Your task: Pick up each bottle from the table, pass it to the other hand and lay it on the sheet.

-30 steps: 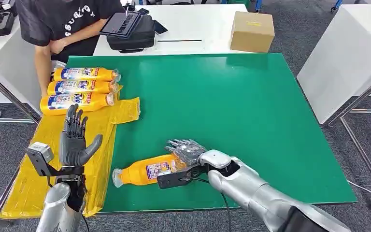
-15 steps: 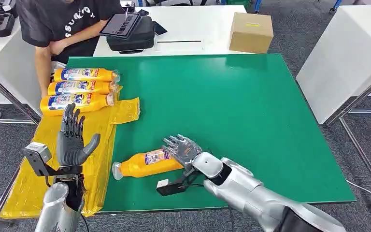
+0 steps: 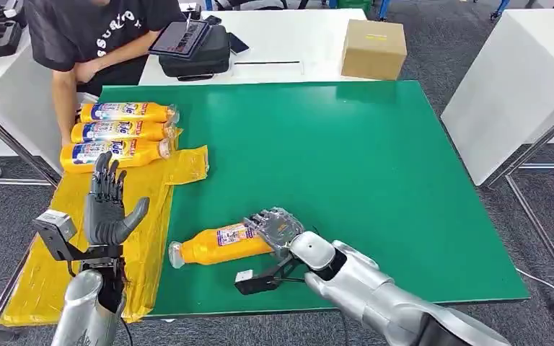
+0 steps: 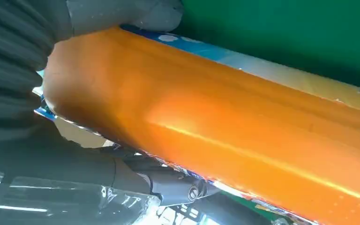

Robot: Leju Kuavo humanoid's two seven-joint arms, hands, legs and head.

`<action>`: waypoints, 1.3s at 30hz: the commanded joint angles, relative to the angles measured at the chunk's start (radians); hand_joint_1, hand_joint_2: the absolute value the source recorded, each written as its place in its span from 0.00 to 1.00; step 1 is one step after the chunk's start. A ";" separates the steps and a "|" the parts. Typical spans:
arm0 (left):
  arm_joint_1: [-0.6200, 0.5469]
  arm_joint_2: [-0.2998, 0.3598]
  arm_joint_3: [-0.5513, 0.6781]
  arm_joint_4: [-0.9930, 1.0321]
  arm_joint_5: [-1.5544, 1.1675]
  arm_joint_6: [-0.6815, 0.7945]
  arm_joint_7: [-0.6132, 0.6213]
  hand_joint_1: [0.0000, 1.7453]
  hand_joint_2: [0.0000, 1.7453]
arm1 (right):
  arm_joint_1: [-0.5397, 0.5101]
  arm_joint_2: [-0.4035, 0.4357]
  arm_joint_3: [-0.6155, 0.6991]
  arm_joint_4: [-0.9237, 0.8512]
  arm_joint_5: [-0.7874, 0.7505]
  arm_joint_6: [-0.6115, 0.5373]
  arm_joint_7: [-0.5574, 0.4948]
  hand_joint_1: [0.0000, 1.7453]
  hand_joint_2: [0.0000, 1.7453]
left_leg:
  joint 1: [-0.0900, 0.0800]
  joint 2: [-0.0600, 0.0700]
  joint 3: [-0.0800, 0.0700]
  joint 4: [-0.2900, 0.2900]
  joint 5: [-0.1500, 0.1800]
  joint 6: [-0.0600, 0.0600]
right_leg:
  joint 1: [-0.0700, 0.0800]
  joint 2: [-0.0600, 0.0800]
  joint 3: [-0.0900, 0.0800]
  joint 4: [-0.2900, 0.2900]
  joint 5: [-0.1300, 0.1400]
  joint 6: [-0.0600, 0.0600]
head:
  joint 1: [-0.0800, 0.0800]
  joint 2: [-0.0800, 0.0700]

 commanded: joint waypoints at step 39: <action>0.017 0.014 -0.053 -0.059 0.026 -0.025 0.060 0.00 1.00 | 0.322 0.039 -0.845 -0.408 -0.364 -0.368 -0.233 1.00 1.00 | 0.000 -0.004 -0.014 0.000 0.000 -0.001 | 0.001 -0.003 -0.011 0.000 -0.001 -0.002 | 0.001 0.000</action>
